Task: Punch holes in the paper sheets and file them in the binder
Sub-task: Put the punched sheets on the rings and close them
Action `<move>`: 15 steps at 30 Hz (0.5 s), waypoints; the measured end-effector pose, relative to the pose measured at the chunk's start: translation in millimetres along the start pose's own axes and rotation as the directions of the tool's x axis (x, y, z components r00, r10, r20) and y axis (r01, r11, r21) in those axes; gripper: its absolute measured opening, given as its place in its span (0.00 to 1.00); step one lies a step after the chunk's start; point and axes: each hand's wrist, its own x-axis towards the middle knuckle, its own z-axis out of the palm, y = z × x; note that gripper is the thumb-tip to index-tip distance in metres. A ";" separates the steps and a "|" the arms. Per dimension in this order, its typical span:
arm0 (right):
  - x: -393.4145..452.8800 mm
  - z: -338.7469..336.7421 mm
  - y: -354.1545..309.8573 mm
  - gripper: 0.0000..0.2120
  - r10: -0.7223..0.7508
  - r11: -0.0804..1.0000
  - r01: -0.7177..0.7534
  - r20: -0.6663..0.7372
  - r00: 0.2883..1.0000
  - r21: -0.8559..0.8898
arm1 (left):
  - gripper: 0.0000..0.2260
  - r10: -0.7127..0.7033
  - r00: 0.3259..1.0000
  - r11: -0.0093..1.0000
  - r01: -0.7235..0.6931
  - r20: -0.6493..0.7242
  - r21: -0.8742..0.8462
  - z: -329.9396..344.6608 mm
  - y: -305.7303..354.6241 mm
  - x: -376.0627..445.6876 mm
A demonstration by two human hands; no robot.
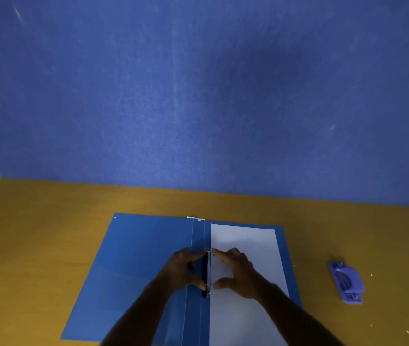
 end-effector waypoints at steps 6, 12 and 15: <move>-0.9 -1.9 1.3 0.45 -0.011 1.000 0.011 -0.001 1.000 0.017 | 0.43 -0.007 1.000 0.999 0.008 0.018 -0.038 -3.9 2.1 -2.4; -5.8 -3.3 0.0 0.46 -0.008 0.999 0.007 0.004 1.000 0.038 | 0.24 -0.146 0.989 0.947 0.127 -0.040 -0.294 -2.2 12.0 -3.7; -8.8 -3.3 0.5 0.49 0.022 0.995 -0.022 -0.003 1.000 0.102 | 0.15 -0.230 0.960 0.962 0.199 -0.158 -0.188 2.9 22.6 0.7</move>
